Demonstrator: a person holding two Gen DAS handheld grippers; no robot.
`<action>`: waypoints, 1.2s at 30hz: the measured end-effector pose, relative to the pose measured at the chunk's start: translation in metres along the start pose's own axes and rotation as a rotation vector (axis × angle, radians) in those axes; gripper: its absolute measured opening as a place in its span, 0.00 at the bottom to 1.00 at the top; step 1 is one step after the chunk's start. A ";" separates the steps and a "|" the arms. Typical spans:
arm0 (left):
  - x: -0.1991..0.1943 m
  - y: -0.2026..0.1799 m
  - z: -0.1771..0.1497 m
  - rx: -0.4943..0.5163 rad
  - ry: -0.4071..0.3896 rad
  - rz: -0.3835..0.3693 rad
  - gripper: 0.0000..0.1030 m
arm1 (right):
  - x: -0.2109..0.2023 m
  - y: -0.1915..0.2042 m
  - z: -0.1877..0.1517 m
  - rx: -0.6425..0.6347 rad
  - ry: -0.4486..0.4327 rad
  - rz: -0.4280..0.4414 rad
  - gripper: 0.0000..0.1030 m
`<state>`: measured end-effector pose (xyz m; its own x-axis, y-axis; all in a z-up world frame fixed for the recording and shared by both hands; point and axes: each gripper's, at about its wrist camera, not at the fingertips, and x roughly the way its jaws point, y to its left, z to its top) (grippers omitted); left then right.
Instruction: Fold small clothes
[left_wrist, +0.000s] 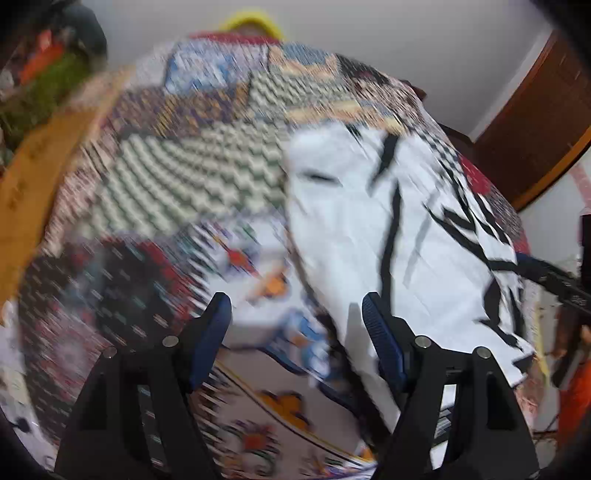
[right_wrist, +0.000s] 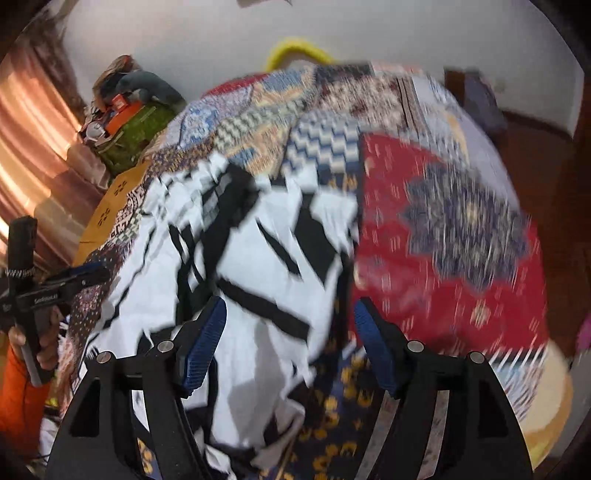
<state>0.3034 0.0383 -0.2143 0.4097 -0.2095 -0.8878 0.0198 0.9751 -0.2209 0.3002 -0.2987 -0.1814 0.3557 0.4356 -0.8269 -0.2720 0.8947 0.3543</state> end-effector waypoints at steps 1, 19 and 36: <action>0.006 -0.004 -0.004 -0.002 0.019 -0.011 0.71 | 0.006 -0.003 -0.005 0.020 0.020 0.012 0.66; 0.053 -0.032 0.015 -0.044 0.072 -0.152 0.51 | 0.052 0.021 0.017 0.115 0.099 0.231 0.59; -0.030 -0.039 0.011 0.056 -0.129 -0.067 0.08 | 0.017 0.078 0.023 -0.108 -0.005 0.146 0.08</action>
<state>0.3003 0.0073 -0.1752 0.5192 -0.2667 -0.8120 0.1001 0.9625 -0.2522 0.3053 -0.2190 -0.1578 0.3097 0.5606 -0.7680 -0.4150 0.8064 0.4213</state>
